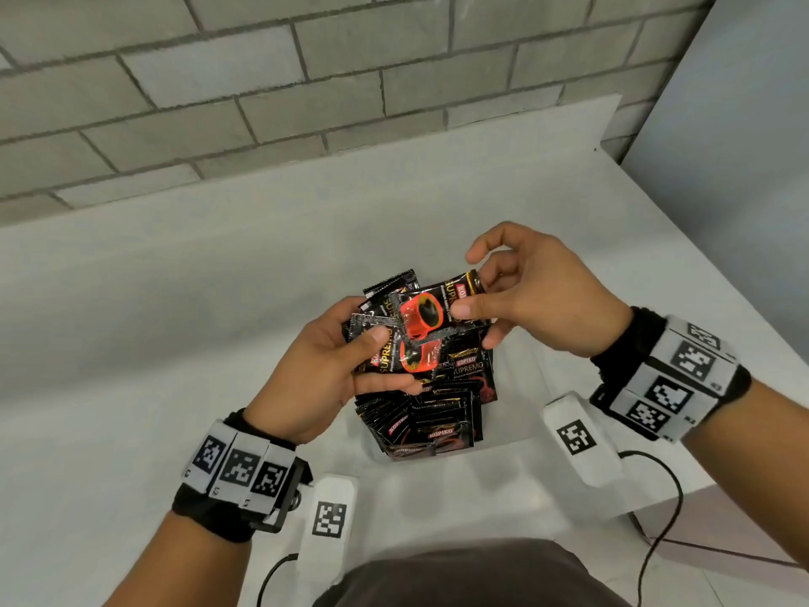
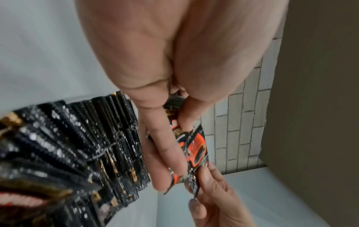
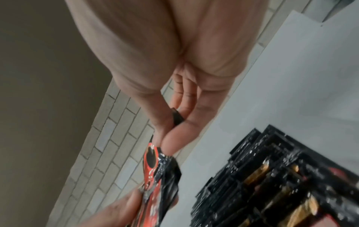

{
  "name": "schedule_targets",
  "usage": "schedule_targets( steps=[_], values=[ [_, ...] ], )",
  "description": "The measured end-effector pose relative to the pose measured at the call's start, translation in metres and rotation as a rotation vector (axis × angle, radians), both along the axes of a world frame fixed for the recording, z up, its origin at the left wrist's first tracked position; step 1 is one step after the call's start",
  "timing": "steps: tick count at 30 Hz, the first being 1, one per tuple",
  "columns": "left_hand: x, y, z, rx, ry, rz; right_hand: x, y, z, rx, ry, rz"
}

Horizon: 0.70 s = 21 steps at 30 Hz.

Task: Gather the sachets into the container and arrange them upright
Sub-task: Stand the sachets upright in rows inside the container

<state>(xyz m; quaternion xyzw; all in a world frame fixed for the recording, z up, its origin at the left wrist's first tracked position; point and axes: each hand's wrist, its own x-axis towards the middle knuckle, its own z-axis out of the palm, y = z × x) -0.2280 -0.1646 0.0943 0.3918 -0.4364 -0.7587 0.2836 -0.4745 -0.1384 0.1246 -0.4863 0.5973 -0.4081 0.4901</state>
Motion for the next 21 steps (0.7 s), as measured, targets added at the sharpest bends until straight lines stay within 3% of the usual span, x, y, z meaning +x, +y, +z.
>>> schedule_targets(
  steps=[4, 12, 19, 21],
  values=[
    [0.011, -0.008, 0.0, -0.079, -0.059, 0.104, -0.025, -0.001, 0.001, -0.027, 0.132, -0.055],
    [0.017, -0.011, 0.002, -0.111, -0.094, 0.079, -0.034, -0.002, -0.017, 0.013, 0.689, 0.267],
    [0.014, -0.008, -0.001, -0.114, -0.101, 0.013, -0.008, -0.003, -0.052, 0.101, 0.813, 0.484],
    [0.015, -0.008, 0.0, -0.118, -0.105, 0.012, -0.001, -0.004, -0.06, 0.084, 0.923, 0.505]
  ],
)
